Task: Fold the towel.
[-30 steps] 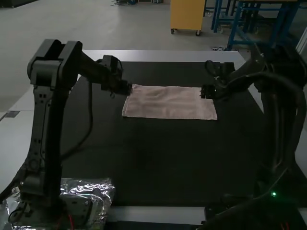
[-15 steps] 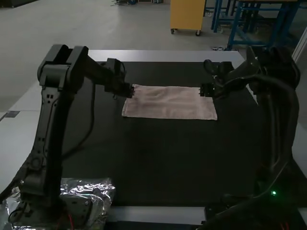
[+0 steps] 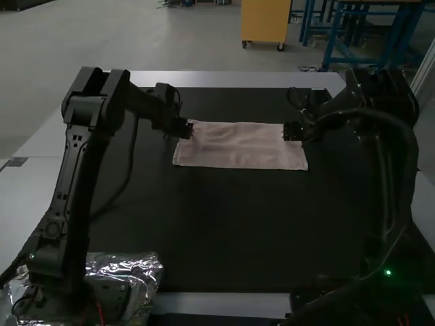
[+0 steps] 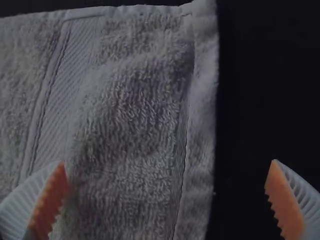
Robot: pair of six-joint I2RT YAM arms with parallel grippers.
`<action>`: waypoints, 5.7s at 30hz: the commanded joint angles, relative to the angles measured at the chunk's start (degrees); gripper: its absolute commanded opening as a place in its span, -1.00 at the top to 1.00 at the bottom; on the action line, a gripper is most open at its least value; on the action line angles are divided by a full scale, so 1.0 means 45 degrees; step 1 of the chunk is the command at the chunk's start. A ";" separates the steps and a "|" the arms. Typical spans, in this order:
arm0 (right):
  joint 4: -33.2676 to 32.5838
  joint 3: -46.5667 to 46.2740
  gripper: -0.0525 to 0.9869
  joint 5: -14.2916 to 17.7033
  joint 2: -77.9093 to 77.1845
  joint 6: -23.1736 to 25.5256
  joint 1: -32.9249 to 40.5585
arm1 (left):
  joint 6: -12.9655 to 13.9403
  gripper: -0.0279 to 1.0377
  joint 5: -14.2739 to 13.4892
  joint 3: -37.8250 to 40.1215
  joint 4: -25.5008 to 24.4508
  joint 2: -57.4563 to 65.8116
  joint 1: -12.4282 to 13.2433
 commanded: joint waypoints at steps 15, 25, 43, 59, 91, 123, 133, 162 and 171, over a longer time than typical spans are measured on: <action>-0.0893 0.0123 0.95 -0.1246 0.0500 0.0000 -0.0256 | 0.0187 0.91 0.1200 0.0311 -0.0802 0.0689 -0.0100; -0.0912 0.0065 0.95 -0.1676 0.0031 0.0371 -0.0392 | 0.0207 0.91 0.1415 -0.0099 -0.0665 -0.0190 -0.0003; -0.1166 -0.0189 0.95 -0.2359 -0.1238 0.0429 -0.0881 | 0.0207 0.91 0.1844 -0.2364 0.0585 -0.2357 0.0427; -0.1147 -0.2006 0.95 -0.3160 -0.3211 0.0410 -0.1213 | 0.0285 0.91 0.1825 -0.4689 0.1698 -0.4135 0.0642; -0.1889 -0.6263 0.95 -0.4156 -0.5926 -0.0391 -0.1740 | 0.0285 0.91 0.1825 -1.0235 0.2304 -0.8080 0.0505; -0.1694 -0.6303 -0.83 -0.3824 -0.5457 -0.0371 -0.1134 | -0.1024 -0.88 0.2997 -1.0743 0.3612 -0.8568 0.0915; -0.1401 -0.6263 -0.83 -0.3707 -0.4773 -0.0352 -0.0783 | -0.1063 -0.88 0.3016 -1.0802 0.3495 -0.8568 0.0857; -0.3569 -0.6263 0.95 -0.6148 -0.6980 -0.0254 -0.1252 | -0.0985 -0.87 0.2841 -1.0724 0.4530 -0.8568 0.0310; -0.2475 -0.6263 0.95 -0.6051 -0.6844 0.0996 0.1248 | -0.0926 -0.87 0.2841 -1.0802 0.4511 -0.8568 0.0310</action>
